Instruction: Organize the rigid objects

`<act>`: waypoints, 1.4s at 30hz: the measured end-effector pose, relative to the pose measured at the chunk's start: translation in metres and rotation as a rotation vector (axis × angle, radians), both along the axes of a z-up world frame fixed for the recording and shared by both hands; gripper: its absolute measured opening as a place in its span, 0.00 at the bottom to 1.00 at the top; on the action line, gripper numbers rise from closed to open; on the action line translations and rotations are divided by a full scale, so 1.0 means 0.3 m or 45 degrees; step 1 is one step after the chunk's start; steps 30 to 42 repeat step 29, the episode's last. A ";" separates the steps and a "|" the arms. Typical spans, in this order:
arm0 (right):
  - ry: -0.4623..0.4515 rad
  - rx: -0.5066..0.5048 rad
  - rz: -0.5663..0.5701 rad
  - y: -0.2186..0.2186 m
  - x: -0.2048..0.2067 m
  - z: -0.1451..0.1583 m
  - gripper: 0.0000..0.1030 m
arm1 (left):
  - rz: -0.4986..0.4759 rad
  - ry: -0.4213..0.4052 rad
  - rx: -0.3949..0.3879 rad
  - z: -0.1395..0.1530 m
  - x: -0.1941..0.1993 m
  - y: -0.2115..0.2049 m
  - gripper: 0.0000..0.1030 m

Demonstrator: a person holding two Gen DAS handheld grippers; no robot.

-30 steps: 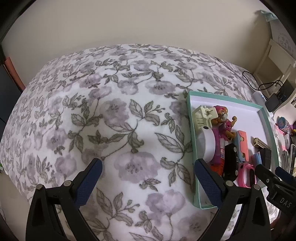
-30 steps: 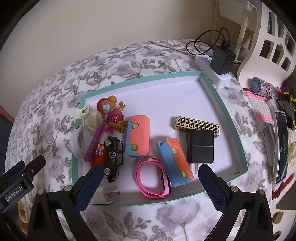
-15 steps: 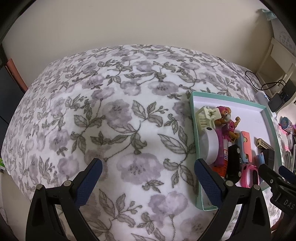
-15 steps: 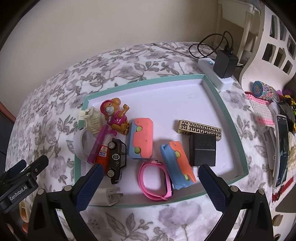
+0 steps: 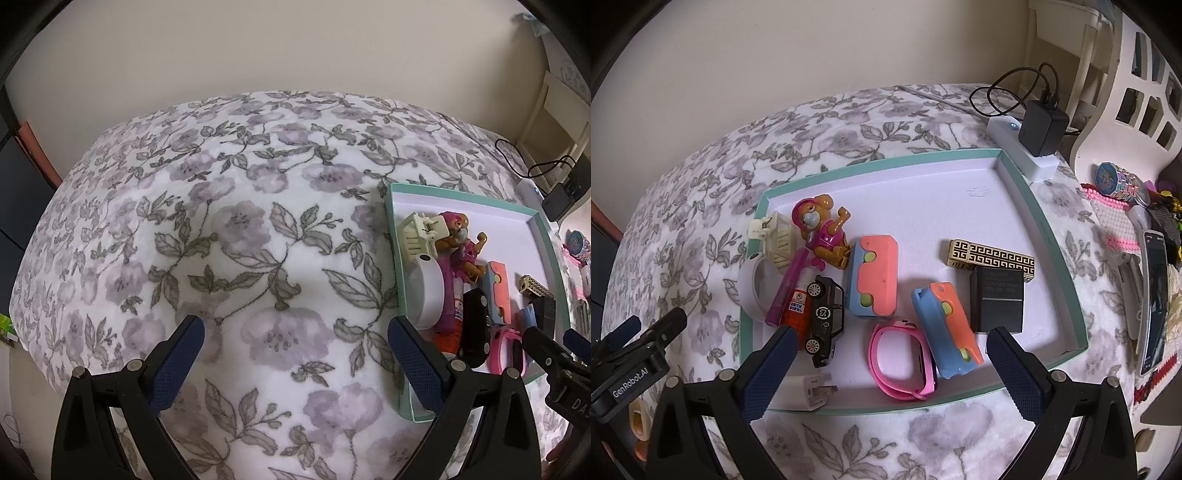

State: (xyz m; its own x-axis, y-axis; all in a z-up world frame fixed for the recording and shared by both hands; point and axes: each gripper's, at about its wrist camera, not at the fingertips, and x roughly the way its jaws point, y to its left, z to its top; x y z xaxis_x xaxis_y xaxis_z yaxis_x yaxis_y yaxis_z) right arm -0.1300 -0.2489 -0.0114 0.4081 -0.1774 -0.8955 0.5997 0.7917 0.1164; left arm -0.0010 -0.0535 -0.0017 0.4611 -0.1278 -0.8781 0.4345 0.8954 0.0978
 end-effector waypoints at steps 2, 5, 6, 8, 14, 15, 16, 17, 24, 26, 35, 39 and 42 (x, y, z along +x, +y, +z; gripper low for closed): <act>0.000 -0.001 0.000 0.000 0.000 0.000 1.00 | -0.002 -0.004 0.004 0.000 0.002 0.001 0.97; 0.000 0.000 0.000 0.001 0.002 -0.002 1.00 | -0.008 -0.007 0.012 0.001 0.000 0.000 0.97; 0.000 0.000 -0.001 0.001 0.002 -0.001 1.00 | -0.007 -0.008 0.016 0.000 0.000 -0.001 0.97; 0.000 0.000 -0.002 0.001 0.002 0.000 1.00 | -0.006 -0.010 0.016 0.000 0.001 0.002 0.97; 0.003 0.004 0.006 0.002 0.003 -0.006 1.00 | -0.002 -0.013 0.021 -0.001 0.003 0.004 0.97; 0.003 0.003 0.007 0.002 0.003 -0.007 1.00 | -0.001 -0.013 0.022 -0.001 0.003 0.004 0.97; 0.003 0.002 0.005 0.001 0.004 -0.006 1.00 | -0.001 -0.014 0.024 -0.002 0.003 0.004 0.97; 0.004 0.003 0.005 0.001 0.004 -0.006 1.00 | -0.001 -0.015 0.024 -0.002 0.002 0.003 0.97; 0.007 0.005 0.009 -0.001 0.006 -0.006 1.00 | 0.006 -0.029 0.036 0.000 0.003 0.004 0.97; 0.007 0.004 0.010 0.001 0.005 -0.006 1.00 | 0.007 -0.041 0.039 0.002 -0.001 0.005 0.97; 0.005 0.005 0.008 0.001 0.005 -0.006 1.00 | -0.011 -0.059 0.025 0.011 -0.008 0.001 0.97; 0.005 0.005 0.008 0.001 0.005 -0.006 1.00 | -0.011 -0.059 0.025 0.011 -0.008 0.001 0.97; 0.005 0.005 0.008 0.001 0.005 -0.006 1.00 | -0.011 -0.059 0.025 0.011 -0.008 0.001 0.97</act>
